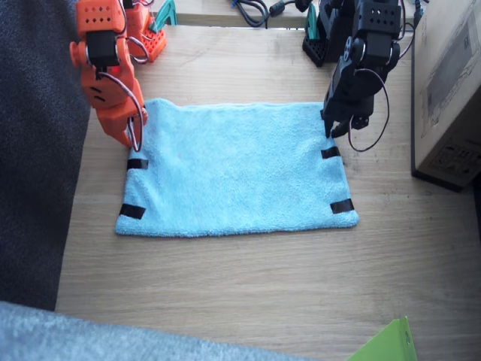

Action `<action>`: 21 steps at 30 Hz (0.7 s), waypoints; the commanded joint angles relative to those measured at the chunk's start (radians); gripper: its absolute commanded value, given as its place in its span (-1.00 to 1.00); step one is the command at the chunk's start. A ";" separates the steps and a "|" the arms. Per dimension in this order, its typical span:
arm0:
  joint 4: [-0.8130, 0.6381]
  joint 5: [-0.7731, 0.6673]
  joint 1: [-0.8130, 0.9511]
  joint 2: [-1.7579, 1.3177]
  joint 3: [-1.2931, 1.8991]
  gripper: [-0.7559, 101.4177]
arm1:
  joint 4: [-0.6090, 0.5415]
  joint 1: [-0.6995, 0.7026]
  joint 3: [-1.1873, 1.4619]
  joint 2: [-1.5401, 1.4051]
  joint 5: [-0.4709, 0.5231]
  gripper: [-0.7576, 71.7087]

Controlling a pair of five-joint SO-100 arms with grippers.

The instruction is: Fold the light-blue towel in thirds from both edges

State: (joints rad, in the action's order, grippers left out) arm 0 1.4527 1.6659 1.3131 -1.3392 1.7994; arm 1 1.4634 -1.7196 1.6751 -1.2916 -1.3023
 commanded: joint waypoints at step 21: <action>-0.020 0.003 -0.002 -0.041 0.031 -0.99 | 0.284 -0.239 -0.321 -0.192 -0.038 -0.97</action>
State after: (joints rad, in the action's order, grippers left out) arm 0 1.4266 1.6613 1.3131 -1.3468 1.8147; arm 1 1.7073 -1.9221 1.4189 -1.4174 -1.3192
